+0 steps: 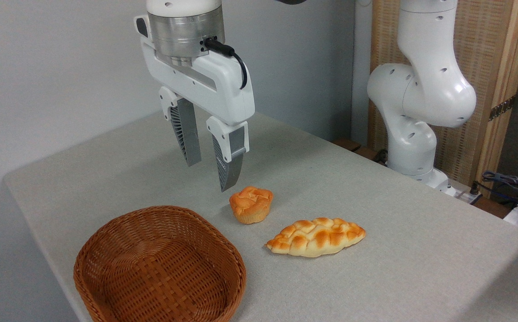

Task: Put bread into the basket
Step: 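Lower the open gripper onto the small round orange bun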

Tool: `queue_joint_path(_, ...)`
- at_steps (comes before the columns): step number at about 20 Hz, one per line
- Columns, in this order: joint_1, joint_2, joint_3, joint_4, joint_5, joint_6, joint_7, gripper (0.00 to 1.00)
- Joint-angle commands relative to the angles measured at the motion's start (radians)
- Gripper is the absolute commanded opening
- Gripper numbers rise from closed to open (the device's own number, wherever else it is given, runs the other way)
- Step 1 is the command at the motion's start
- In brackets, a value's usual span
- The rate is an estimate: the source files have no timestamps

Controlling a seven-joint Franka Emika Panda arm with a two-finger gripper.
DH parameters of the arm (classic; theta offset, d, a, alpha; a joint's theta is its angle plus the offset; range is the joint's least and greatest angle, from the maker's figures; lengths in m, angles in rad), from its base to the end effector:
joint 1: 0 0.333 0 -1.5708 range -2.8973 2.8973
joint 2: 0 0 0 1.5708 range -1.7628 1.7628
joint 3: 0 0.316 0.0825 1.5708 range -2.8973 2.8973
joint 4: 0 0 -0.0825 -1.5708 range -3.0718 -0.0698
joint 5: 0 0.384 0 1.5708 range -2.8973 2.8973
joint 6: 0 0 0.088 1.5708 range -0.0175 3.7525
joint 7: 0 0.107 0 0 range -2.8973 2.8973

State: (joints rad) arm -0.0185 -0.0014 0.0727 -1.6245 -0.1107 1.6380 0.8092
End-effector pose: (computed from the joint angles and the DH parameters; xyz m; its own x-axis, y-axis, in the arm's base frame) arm 0.5592 0.0192 0.6064 0.7318 -0.6755 0.0899 -0.6812 -0.7292 0.0657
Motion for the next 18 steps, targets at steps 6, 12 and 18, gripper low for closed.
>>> queue_joint_path(6, -0.006, -0.023, 0.01, -0.023, -0.015, -0.047, 0.01, 1.0)
queue_joint_path(12, -0.008, -0.173, -0.019, -0.272, -0.017, 0.095, 0.013, 1.0)
queue_joint_path(18, -0.018, -0.255, -0.18, -0.546, -0.007, 0.233, 0.022, 1.0)
